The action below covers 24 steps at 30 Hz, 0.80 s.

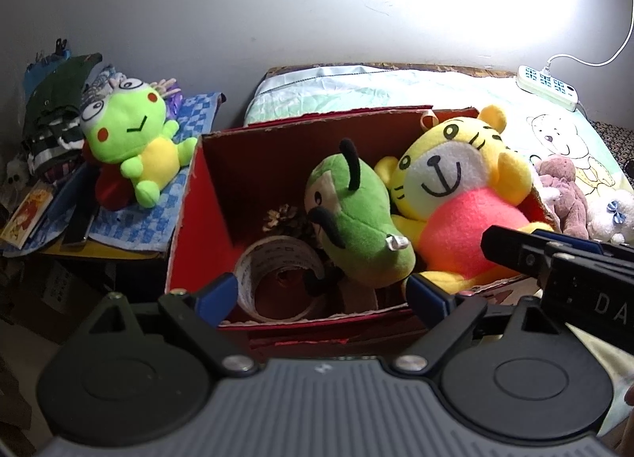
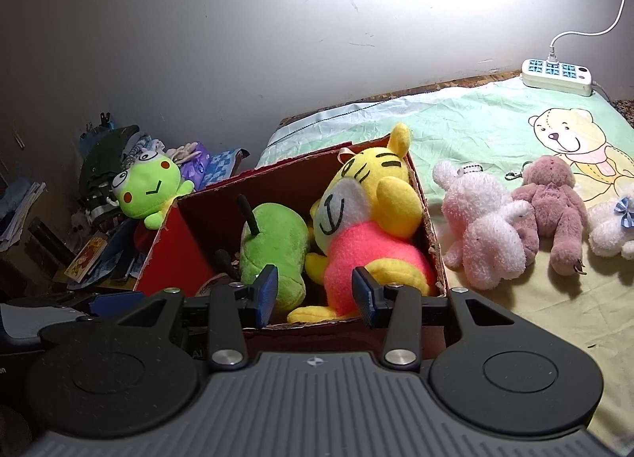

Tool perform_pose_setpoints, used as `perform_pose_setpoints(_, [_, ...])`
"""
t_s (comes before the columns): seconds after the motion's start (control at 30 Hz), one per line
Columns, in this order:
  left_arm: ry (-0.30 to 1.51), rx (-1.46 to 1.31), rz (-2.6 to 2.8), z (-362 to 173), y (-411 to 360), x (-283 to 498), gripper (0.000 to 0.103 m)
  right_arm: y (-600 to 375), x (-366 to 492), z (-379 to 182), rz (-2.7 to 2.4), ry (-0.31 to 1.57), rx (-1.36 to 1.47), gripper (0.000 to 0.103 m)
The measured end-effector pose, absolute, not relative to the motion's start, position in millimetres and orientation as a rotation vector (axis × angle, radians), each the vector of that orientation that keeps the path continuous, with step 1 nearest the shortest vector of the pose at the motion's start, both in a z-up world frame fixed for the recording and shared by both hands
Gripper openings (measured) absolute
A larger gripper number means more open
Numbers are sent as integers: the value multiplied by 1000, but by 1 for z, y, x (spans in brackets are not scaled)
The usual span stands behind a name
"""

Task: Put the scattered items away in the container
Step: 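Withdraw the right tool from the box toward the plushes on the bed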

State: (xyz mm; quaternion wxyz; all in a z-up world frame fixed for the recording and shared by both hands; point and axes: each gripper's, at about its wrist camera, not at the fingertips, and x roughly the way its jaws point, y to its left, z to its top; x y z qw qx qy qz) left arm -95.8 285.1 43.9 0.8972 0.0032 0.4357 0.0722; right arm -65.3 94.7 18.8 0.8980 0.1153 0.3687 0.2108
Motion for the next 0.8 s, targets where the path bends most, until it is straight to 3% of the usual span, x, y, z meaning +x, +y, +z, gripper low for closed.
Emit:
perform_pose_setpoints(0.4, [910,-9,222,45,271,-98,92,85,-58,21,510,776,217,45])
perform_pose_setpoints(0.8, [812,73,171,65,181,-84,92,7,-44,32,498,755,269,46])
